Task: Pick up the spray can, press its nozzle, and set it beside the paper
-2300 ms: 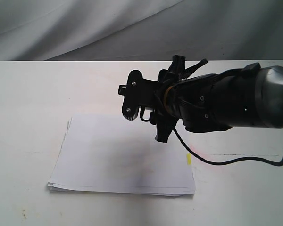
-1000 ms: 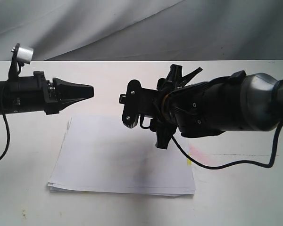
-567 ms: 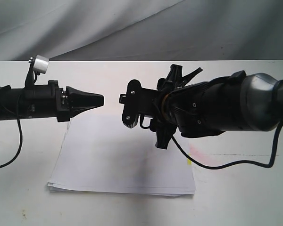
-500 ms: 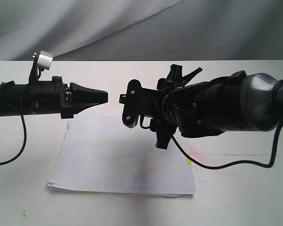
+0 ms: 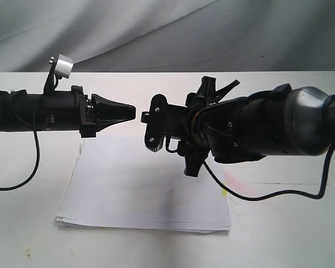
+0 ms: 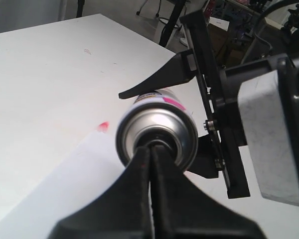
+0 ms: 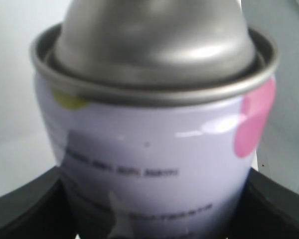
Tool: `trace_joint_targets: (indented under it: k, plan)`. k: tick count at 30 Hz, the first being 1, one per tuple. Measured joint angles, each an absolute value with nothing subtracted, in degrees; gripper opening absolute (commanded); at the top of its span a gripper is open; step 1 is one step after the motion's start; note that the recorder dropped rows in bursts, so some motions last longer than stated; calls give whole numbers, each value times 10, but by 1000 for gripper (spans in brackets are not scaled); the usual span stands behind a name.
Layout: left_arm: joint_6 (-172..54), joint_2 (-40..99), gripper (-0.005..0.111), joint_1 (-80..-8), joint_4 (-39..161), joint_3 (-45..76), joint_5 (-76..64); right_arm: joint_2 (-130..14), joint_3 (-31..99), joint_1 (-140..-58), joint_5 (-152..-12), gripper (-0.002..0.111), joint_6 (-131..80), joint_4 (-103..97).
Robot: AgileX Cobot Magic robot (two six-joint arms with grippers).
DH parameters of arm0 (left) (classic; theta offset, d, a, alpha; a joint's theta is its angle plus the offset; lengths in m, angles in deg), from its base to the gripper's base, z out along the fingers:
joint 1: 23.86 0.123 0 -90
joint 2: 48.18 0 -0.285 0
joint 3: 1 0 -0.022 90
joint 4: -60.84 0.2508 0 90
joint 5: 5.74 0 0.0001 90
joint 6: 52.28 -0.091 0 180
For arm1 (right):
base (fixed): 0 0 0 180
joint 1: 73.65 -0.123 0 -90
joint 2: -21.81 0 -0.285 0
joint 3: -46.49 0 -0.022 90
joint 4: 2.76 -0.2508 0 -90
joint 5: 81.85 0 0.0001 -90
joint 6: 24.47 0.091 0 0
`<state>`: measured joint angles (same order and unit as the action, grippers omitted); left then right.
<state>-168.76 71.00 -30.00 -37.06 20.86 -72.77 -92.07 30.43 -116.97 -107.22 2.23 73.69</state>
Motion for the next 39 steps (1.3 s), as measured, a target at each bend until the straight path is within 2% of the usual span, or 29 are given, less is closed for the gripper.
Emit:
trace_joint_targets:
  k: [19,31,39]
  plan:
    - [-1689,710,0,-300,-371,209,-720,-921,304,-1170,-1072,0,22,737]
    - [-1683,711,0,-366,-375,197,-628,-923,303,-1168,-1102,0,22,733]
    - [-1644,735,0,-375,-356,153,-624,-923,303,-1164,-1113,0,25,724]
